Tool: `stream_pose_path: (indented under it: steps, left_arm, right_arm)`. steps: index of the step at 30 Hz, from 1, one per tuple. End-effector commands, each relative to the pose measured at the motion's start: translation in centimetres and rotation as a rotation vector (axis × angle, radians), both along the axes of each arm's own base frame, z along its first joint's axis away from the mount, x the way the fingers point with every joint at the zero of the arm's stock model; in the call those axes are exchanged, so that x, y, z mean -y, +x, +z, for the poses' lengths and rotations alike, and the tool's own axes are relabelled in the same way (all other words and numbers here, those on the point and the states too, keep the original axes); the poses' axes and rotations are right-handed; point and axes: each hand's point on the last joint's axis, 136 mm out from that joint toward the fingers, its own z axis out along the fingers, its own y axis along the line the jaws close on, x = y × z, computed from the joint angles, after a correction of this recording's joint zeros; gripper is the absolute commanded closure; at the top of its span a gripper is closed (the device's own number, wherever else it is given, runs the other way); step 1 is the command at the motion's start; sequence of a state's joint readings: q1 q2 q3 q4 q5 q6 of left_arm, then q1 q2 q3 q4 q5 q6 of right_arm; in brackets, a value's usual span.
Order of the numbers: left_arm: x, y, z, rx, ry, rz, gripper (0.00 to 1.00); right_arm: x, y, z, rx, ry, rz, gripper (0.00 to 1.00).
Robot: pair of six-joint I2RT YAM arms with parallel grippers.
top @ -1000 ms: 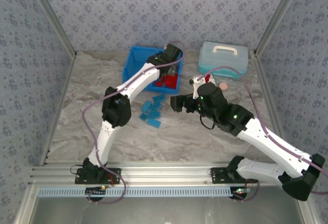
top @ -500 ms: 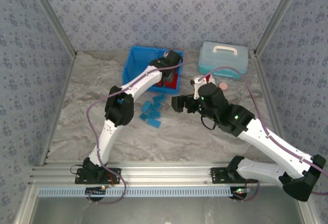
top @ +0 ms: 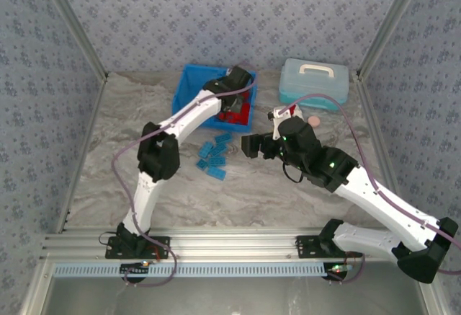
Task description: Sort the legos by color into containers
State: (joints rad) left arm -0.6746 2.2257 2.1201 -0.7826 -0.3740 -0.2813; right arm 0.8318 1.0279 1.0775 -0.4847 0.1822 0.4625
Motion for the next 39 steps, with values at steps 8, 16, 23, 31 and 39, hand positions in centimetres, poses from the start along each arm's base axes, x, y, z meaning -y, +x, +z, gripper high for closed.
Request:
stream_pose_path:
  steps: [8, 16, 23, 31, 39]
  left_arm:
    - [-6.1, -10.0, 15.1, 0.205, -0.181, -0.110, 0.38]
    - [-13.8, -18.0, 15.1, 0.209, -0.104, -0.112, 0.12]
    - [-17.5, -22.9, 11.7, 0.123, -0.131, -0.146, 0.01]
    - [-19.4, -23.8, 7.2, 0.016, -0.303, -0.148, 0.01]
    - [-18.2, -23.9, 5.1, -0.052, -0.422, -0.188, 0.01]
  right_arm:
    - [0.6, 1.2, -2.2, 0.010, -0.145, -0.023, 0.00]
    - [-7.4, -1.6, -6.6, -0.025, -0.248, 0.552, 0.01]
    - [-11.5, -1.1, -12.4, -0.139, -0.304, 0.666, 0.05]
    - [-13.6, -0.2, -18.2, -0.216, -0.453, 0.663, 0.07]
    - [-14.2, 0.0, -22.1, -0.285, -0.508, 0.654, 0.21]
